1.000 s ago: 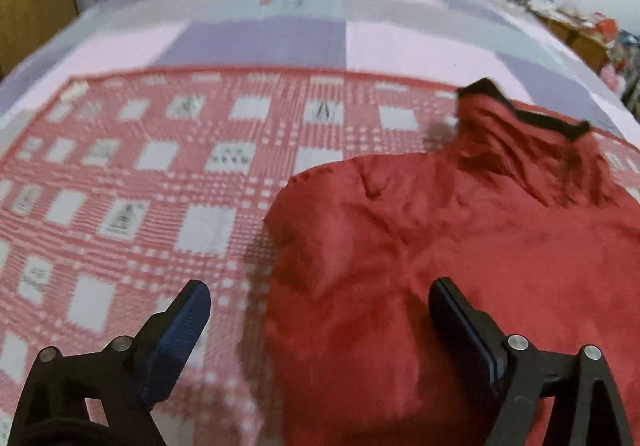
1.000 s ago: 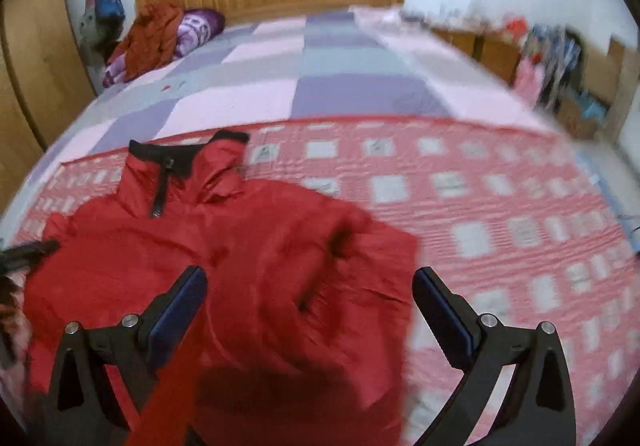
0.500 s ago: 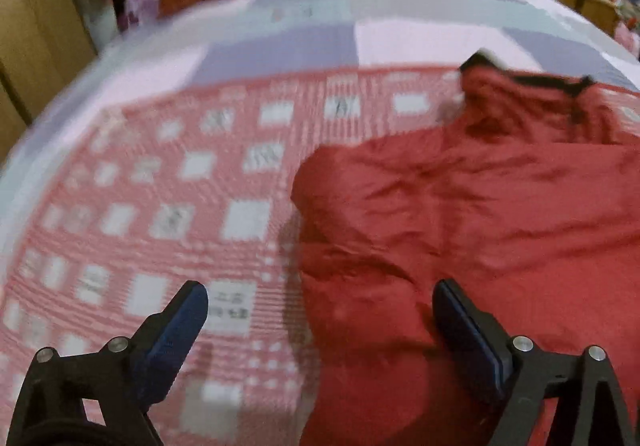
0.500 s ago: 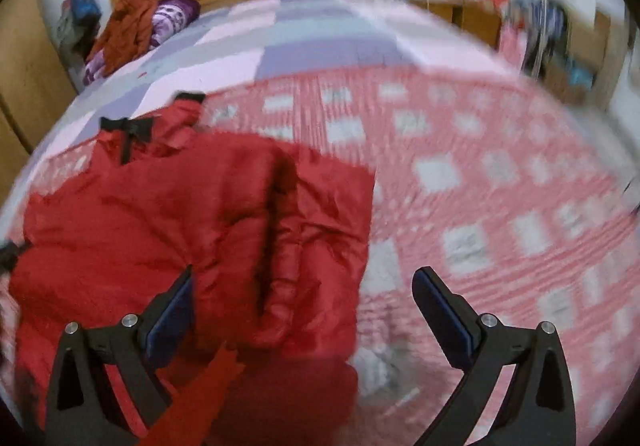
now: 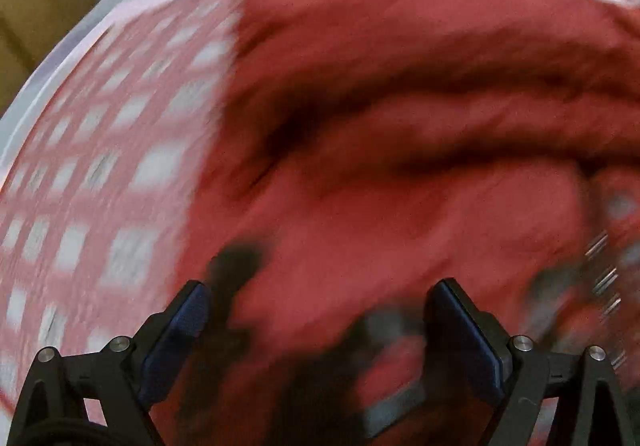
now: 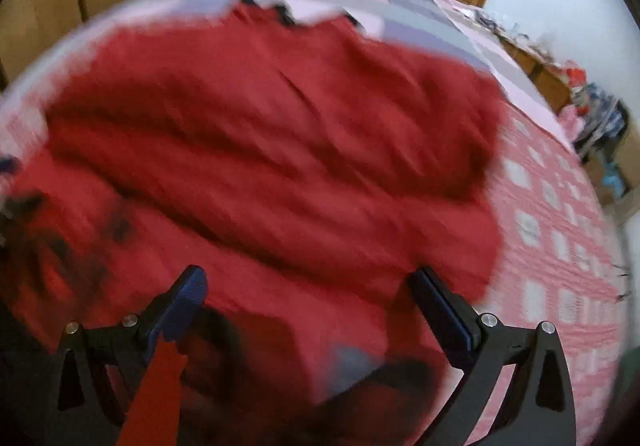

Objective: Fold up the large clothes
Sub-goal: 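Move both tools to the hem of the black and red jacket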

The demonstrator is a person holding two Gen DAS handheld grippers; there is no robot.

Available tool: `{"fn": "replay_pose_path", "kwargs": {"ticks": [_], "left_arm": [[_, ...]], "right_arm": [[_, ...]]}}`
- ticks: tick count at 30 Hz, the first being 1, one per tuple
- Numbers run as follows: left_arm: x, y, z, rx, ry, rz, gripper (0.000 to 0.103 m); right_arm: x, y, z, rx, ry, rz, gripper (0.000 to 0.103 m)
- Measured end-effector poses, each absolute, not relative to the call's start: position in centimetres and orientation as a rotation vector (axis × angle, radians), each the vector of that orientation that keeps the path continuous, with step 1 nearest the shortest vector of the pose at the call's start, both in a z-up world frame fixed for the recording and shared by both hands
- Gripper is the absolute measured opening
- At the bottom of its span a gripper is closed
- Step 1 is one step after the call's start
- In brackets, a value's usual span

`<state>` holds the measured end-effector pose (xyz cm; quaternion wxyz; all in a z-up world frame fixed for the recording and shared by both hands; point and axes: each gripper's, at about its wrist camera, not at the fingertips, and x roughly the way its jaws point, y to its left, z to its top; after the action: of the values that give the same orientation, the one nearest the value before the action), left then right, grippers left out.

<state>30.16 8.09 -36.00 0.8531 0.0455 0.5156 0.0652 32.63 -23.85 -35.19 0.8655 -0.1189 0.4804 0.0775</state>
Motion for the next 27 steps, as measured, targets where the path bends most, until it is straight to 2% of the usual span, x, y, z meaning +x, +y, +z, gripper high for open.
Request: {"fn": "replay_pose_path", "kwargs": {"ticks": [5,7,13,16,19,21,24,27], "left_arm": [[25.2,13.0,-35.4,0.02,1.097,0.234,0.096],[23.5,13.4,-34.8,-0.004,1.092,0.239,0.095],[18.0,10.4,-34.6,0.014,1.095,0.117,0.095],[15.6,9.7,-35.7,0.109,1.107,0.078,0.095],[14.1,12.4,-36.0,0.081,1.111,0.081,0.098],[13.3,14.8,-35.6,0.038,1.113,0.077,0.1],[12.4,16.7,-35.0,0.078,1.112,0.086,0.099],[11.5,18.1,-34.9,0.081,1.119,0.067,0.099]], "right_arm": [[28.1,-34.8,-35.7,-0.095,1.042,0.002,0.103],[25.9,-36.1,-34.9,-0.114,1.039,-0.062,0.103],[17.5,-28.7,-32.4,-0.123,0.955,0.096,0.103],[13.5,-23.4,-33.2,-0.146,0.981,0.231,0.103],[10.8,-20.8,-35.1,-0.203,1.028,0.252,0.103],[9.4,-22.6,-36.7,-0.202,1.07,0.163,0.103],[7.6,-28.9,-37.7,-0.049,1.125,-0.049,0.103],[5.2,-32.6,-36.1,-0.002,1.116,-0.201,0.103]]}}
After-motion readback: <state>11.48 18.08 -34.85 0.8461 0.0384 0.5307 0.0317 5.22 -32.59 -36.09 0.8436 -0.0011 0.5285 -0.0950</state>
